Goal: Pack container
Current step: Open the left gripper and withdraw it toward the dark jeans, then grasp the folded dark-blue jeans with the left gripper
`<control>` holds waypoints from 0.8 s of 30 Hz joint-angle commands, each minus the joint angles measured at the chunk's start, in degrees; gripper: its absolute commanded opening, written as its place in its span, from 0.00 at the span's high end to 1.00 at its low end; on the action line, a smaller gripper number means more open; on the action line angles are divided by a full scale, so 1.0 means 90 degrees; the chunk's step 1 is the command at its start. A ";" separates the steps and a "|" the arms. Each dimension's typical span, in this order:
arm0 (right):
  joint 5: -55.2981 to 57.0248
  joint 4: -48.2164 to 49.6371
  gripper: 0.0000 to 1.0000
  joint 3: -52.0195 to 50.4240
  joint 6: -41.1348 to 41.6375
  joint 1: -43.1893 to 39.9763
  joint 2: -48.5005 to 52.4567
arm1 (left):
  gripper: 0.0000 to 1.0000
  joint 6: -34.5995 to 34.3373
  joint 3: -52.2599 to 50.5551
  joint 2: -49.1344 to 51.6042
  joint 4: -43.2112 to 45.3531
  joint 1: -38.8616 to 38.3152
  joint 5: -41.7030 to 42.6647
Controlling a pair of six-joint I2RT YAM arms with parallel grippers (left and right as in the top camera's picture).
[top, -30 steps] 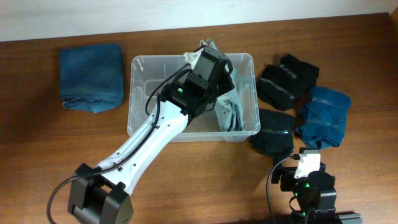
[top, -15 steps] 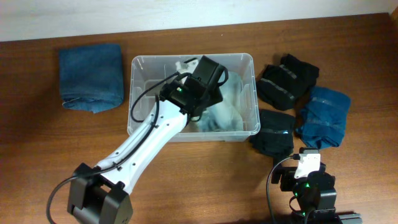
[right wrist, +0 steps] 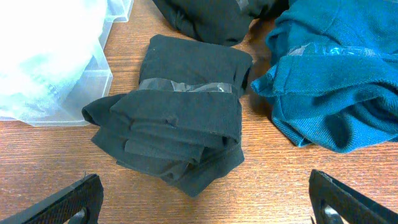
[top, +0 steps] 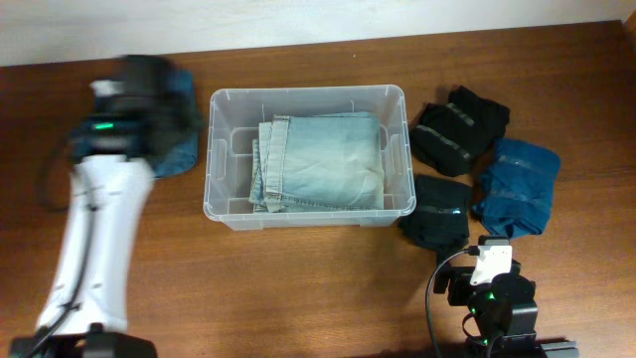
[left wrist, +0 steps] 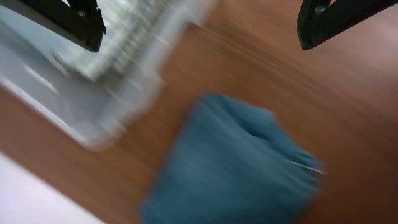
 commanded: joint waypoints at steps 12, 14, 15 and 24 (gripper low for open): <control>0.0007 -0.0017 0.02 -0.0051 0.0073 -0.0041 -0.0044 | 0.01 0.2307 0.0061 0.1841 0.1066 0.3786 0.4877; 0.0007 -0.0017 0.02 -0.0051 0.0073 -0.0041 -0.0044 | 0.01 0.2504 0.0063 0.2300 0.1268 0.4034 0.5268; 0.0007 -0.0017 0.02 -0.0051 0.0073 -0.0041 -0.0044 | 0.01 0.2504 0.0063 0.2516 0.1375 0.4143 0.5413; 0.0007 -0.0017 0.02 -0.0051 0.0073 -0.0041 -0.0044 | 0.01 0.2545 0.0063 0.4197 0.3189 0.4510 0.7885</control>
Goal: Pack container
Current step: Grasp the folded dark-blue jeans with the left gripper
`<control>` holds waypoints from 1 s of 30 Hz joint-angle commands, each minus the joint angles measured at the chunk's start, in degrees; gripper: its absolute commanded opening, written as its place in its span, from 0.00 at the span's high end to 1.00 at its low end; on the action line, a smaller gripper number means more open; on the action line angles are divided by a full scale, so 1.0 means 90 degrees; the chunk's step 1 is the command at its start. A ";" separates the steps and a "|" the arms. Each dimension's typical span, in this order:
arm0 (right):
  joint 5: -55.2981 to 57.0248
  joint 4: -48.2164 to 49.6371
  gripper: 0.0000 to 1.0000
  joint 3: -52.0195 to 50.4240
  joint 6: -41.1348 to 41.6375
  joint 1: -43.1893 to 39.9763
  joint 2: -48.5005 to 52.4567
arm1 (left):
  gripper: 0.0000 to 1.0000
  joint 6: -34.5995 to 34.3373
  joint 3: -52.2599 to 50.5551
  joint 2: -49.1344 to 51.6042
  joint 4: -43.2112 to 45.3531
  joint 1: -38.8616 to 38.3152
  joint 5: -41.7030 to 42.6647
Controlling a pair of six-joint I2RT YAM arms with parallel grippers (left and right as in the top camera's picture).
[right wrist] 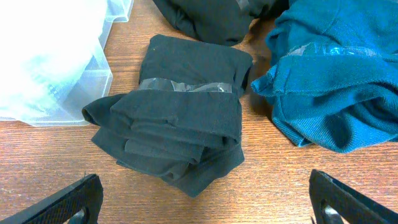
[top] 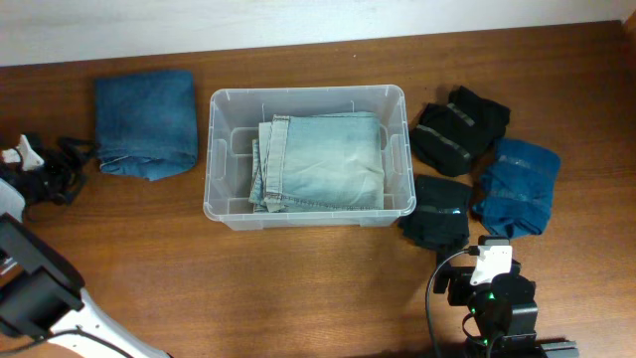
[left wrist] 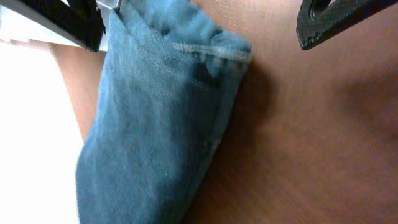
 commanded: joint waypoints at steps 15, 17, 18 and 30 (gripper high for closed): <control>0.0007 -0.0017 0.01 -0.0051 0.0075 -0.0041 -0.0044 | 0.35 -0.0559 0.0058 0.1171 0.1098 -0.0840 0.0692; 0.0007 -0.0017 0.02 -0.0051 0.0073 -0.0041 -0.0044 | 0.62 -0.0653 0.0058 0.1171 0.1078 -0.0899 0.0508; 0.0007 -0.0017 0.02 -0.0051 0.0073 -0.0041 -0.0044 | 0.75 -0.0653 0.0058 0.1171 0.1081 -0.0903 0.0508; 0.0007 -0.0017 0.01 -0.0051 0.0073 -0.0041 -0.0044 | 1.00 -0.0415 0.0291 0.0753 0.0901 -0.0527 0.3004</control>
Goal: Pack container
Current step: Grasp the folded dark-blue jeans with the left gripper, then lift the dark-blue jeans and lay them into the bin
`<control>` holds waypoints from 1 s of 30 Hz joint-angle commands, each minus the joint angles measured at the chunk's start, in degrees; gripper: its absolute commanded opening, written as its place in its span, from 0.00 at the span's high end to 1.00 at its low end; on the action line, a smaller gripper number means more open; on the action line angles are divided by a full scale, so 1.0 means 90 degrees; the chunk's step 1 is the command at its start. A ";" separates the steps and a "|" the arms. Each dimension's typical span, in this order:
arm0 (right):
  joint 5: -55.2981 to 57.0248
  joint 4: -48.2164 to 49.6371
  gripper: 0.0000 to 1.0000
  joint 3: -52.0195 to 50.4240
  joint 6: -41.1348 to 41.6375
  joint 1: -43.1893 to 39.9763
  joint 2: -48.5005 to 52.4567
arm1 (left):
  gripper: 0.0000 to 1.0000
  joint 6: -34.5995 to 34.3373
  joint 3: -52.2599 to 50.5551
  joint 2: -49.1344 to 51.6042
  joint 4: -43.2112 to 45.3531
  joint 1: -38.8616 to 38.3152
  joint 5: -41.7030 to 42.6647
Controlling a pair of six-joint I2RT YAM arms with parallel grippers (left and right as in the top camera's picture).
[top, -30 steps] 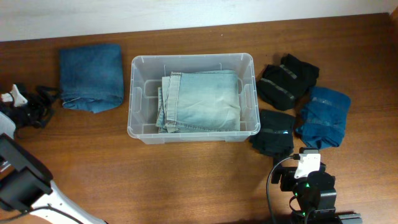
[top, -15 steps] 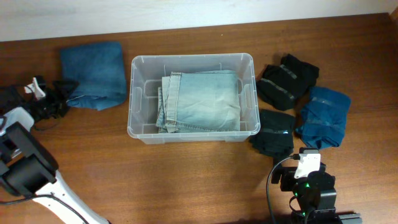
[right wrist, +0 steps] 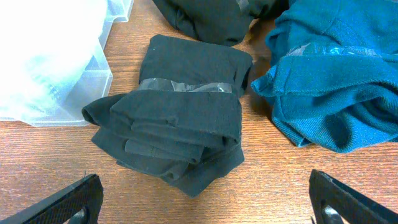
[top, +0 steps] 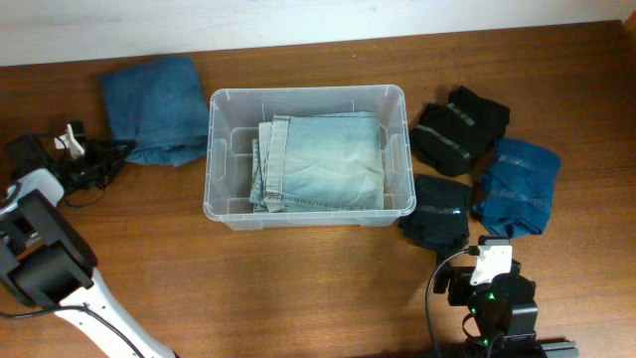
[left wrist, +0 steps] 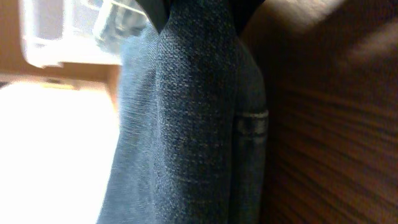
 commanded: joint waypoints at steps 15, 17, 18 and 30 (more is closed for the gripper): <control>0.0007 -0.0017 0.02 -0.0051 0.0073 -0.0041 -0.0044 | 0.99 -0.0413 0.0279 -0.5141 -0.1078 -0.0478 0.1719; 0.0007 -0.0017 0.02 -0.0053 0.0073 -0.0041 -0.0044 | 0.99 -0.0413 0.0279 -0.5734 -0.1083 -0.0772 0.1319; 0.0007 -0.0017 0.02 -0.0051 0.0073 -0.0041 -0.0044 | 0.99 -0.0413 0.0279 -0.5974 -0.1081 -0.0942 0.1149; 0.0007 -0.0017 0.01 -0.0051 0.0073 -0.0041 -0.0044 | 1.00 -0.0078 0.0070 -0.6336 -0.1936 -0.4422 -0.2416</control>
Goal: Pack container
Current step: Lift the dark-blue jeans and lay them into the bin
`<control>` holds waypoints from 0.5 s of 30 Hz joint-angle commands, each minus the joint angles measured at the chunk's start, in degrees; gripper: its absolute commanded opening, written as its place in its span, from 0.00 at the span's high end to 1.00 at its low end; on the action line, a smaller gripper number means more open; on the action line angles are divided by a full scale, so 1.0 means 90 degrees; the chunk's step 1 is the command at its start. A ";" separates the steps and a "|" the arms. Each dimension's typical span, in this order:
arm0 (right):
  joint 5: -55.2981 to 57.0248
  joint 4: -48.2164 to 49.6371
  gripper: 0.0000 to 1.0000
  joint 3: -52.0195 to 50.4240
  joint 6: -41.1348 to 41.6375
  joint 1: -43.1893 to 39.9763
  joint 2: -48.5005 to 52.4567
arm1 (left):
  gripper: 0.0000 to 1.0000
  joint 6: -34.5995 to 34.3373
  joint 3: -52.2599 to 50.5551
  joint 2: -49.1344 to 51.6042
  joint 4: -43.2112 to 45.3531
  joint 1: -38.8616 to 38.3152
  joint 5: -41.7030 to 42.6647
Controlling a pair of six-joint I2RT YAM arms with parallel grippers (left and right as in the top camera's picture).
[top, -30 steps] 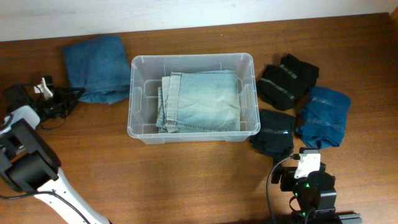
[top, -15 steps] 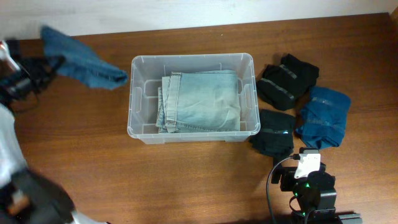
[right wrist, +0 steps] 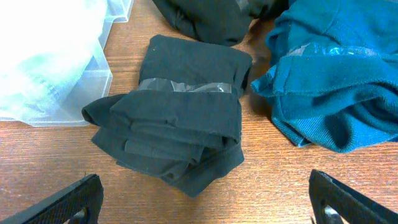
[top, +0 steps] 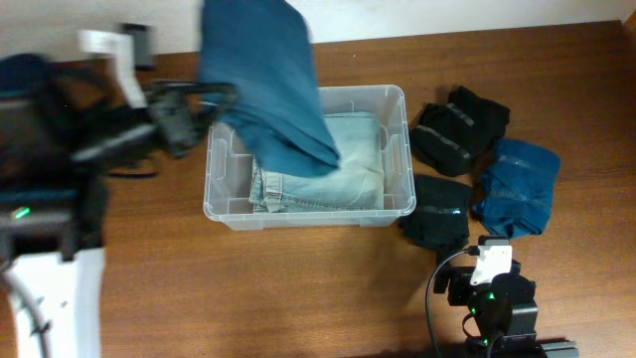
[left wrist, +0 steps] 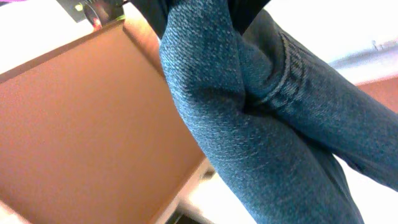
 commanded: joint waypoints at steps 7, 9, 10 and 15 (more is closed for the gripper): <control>0.0007 -0.0017 0.02 -0.0051 0.0075 -0.0041 -0.0044 | 0.99 0.0328 -0.0447 0.1229 0.0408 -0.2198 -0.2810; 0.0007 -0.0017 0.02 -0.0051 0.0073 -0.0041 -0.0044 | 1.00 0.0347 -0.0447 0.1610 0.0590 -0.2535 -0.2807; 0.0007 -0.0017 0.02 -0.0051 0.0073 -0.0041 -0.0044 | 0.99 0.0345 -0.0447 0.1773 0.0675 -0.2659 -0.2812; 0.0007 -0.0017 0.02 -0.0051 0.0075 -0.0041 -0.0044 | 0.99 0.0219 -0.0447 0.2242 0.0794 -0.2992 -0.2900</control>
